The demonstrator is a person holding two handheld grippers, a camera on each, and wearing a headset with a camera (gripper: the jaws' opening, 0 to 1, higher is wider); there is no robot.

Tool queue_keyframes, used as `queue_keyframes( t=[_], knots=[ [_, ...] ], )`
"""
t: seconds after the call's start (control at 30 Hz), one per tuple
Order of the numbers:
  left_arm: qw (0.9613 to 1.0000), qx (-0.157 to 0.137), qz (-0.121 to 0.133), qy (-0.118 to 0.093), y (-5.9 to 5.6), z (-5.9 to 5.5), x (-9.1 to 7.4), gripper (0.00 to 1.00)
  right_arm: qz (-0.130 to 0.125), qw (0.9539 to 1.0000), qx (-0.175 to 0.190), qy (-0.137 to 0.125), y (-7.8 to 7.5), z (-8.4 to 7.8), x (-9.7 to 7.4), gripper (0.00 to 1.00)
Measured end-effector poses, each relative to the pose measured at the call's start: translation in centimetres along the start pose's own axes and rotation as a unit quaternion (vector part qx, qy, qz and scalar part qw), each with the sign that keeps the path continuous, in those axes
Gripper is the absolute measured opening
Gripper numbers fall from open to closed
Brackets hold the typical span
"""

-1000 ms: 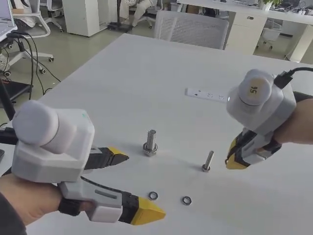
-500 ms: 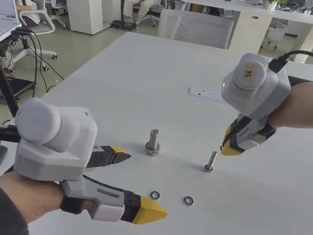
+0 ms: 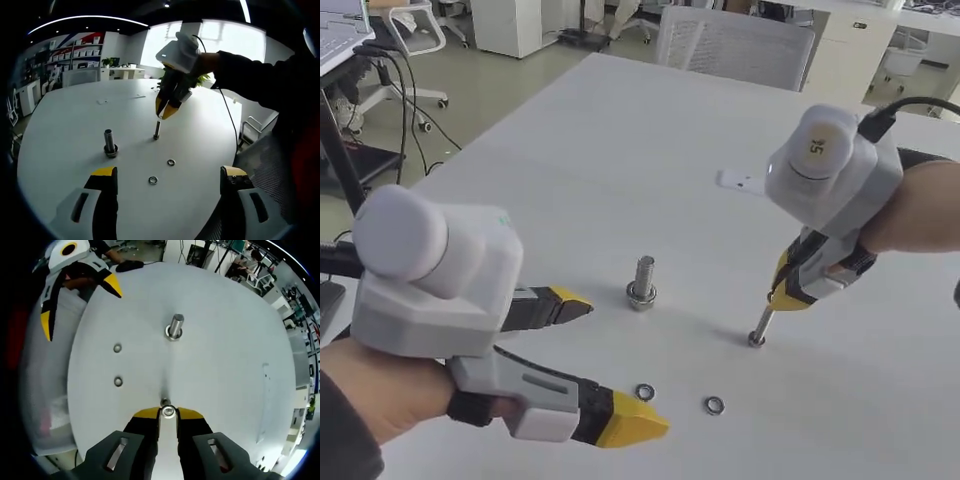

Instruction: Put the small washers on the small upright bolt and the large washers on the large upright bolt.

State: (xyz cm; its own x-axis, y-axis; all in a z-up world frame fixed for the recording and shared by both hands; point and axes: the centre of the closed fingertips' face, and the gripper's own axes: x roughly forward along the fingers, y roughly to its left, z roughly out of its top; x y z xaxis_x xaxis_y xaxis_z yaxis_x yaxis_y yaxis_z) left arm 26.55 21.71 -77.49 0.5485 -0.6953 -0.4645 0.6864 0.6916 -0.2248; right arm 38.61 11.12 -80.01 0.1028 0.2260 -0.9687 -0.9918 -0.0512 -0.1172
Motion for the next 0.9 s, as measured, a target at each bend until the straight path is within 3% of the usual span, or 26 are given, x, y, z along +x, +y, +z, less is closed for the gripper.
queue_keyframes(
  t=[0.9],
  knots=[
    [1.0000, -0.004, 0.000, 0.005, 0.5, -0.1, 0.2, 0.84, 0.014, 0.9999, 0.003, 0.007, -0.9, -0.6, 1.5, 0.14]
  ],
)
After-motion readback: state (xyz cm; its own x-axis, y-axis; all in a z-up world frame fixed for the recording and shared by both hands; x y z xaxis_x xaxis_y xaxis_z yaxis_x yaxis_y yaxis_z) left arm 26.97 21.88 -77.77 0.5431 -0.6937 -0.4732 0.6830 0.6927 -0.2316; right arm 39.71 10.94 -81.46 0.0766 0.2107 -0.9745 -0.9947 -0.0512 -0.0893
